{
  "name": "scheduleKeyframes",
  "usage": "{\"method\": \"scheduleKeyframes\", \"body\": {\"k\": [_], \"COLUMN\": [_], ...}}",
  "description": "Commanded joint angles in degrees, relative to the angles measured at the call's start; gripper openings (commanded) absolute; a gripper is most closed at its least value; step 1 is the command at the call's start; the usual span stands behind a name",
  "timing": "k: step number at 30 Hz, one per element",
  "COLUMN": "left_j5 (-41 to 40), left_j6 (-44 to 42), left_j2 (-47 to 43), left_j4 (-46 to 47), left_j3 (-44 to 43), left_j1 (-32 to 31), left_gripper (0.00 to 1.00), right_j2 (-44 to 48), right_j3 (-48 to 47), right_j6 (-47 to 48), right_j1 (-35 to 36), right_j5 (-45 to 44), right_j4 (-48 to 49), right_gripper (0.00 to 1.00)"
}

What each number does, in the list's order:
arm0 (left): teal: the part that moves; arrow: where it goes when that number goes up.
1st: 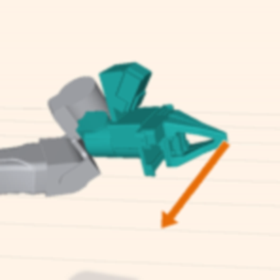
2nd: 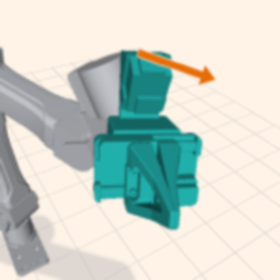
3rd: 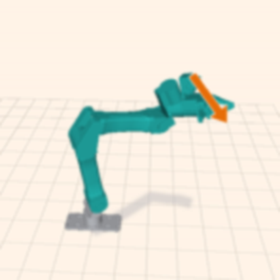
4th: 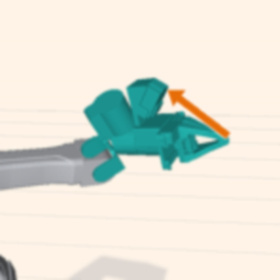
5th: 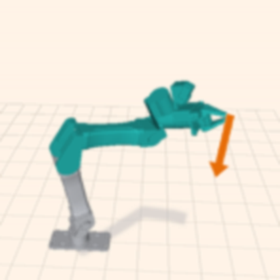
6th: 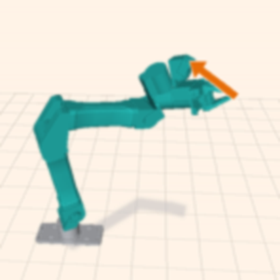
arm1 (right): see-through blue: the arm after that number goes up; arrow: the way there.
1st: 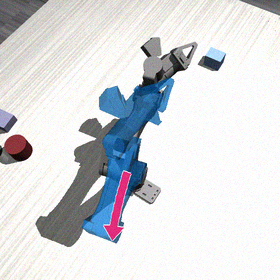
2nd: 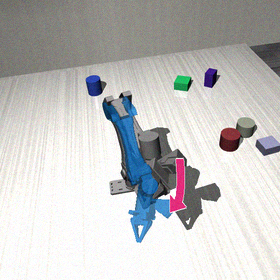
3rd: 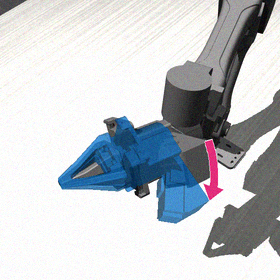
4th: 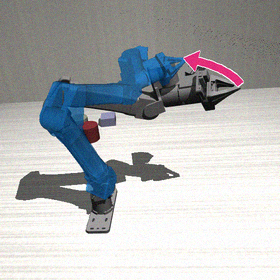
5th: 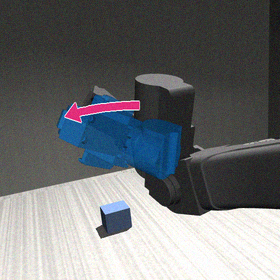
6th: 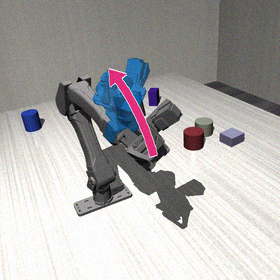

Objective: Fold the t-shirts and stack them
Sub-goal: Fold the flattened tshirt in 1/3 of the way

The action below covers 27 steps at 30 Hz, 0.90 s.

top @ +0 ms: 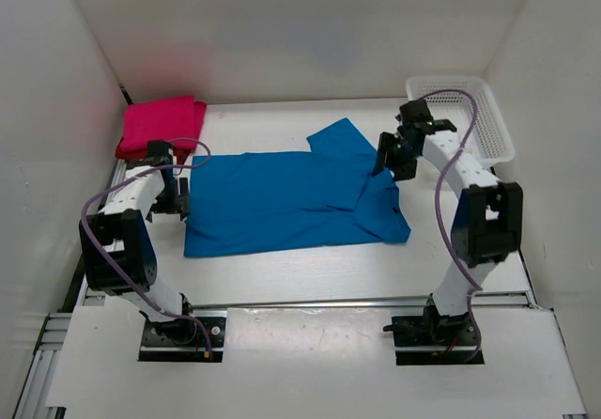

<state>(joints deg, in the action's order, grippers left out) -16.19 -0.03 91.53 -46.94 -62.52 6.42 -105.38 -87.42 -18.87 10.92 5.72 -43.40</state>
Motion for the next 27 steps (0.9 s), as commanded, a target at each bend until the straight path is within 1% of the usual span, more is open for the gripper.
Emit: {"method": "scheduleKeyframes", "body": {"k": [1,2,3,4,5,6,8,10,11,15,17,18,20,21,22,23,24,25,27], "left_j5": [8.0,9.3,10.5,11.6,12.2,12.8,12.3,9.4,7.7,9.1,10.6,10.6,11.3,11.9,11.9,11.9,11.2,10.7,9.2], "left_j6": [0.0,0.0,0.0,0.0,0.0,0.0,0.0,0.0,0.0,0.0,0.0,0.0,0.0,0.0,0.0,0.0,0.0,0.0,0.0], "left_j2": [-5.0,-5.6,-5.6,-6.1,-6.1,-5.5,-4.5,-3.3,-2.8,0.6,1.5,2.0,2.0,2.5,2.5,2.5,1.8,0.9,-0.2], "left_j4": [-6.1,-6.8,-6.8,-7.3,-6.5,-6.0,-4.6,-2.3,-1.1,0.2,0.2,0.2,0.7,0.7,0.7,1.3,1.3,1.3,1.8], "left_j3": [2.6,3.8,6.1,7.3,8.3,9.1,9.7,10.5,11.2,10.1,10.1,10.1,10.8,10.8,11.5,12.3,12.9,12.9,14.9], "left_j1": [-0.3,-0.3,-0.3,-0.3,-0.3,-0.3,-1.1,-3.2,-3.9,-5.8,-6.6,-6.6,-7.9,-7.9,-7.9,-7.9,-7.9,-7.9,-7.9], "left_gripper": [0.87,0.87,0.87,0.87,0.87,0.87,0.87,0.87,0.87,0.87,0.83,0.76,0.65,0.59,0.42,0.30,0.19,0.10,0.10], "right_j2": [9.3,12.6,14.3,15.9,18.5,19.4,20.8,20.8,20.8,17.2,16.0,14.9,14.3,13.6,13.6,13.6,14.1,14.8,17.9], "right_j3": [8.6,11.5,17.2,19.9,22.3,26.0,29.2,32.9,34.0,37.2,37.8,38.5,39.0,39.0,39.5,39.5,40.1,40.1,42.4], "right_j6": [0.9,0.9,0.1,0.1,-0.5,-0.6,-1.7,-1.7,-2.2,-4.2,-4.8,-5.3,-5.3,-5.3,-5.3,-5.3,-5.9,-5.9,-6.5], "right_j1": [-0.1,-0.7,-0.7,-0.7,-1.2,-1.2,-1.8,-2.5,-3.4,-5.8,-6.5,-7.1,-7.1,-7.1,-7.1,-7.1,-7.7,-7.7,-8.4], "right_j5": [-1.7,-1.7,-1.7,-1.7,-1.7,-1.7,-1.7,0.8,1.9,2.5,2.5,3.1,4.2,4.7,4.7,4.7,4.0,4.0,3.3], "right_j4": [-4.9,-4.9,-4.9,-3.5,-3.5,-2.8,-1.4,0.4,3.1,8.8,10.9,11.4,12.2,12.8,12.8,12.8,12.8,12.8,12.8], "right_gripper": [0.67,0.69,0.71,0.77,0.79,0.81,0.82,0.83,0.83,0.83,0.83,0.81,0.73,0.60,0.49,0.39,0.18,0.11,0.00]}}
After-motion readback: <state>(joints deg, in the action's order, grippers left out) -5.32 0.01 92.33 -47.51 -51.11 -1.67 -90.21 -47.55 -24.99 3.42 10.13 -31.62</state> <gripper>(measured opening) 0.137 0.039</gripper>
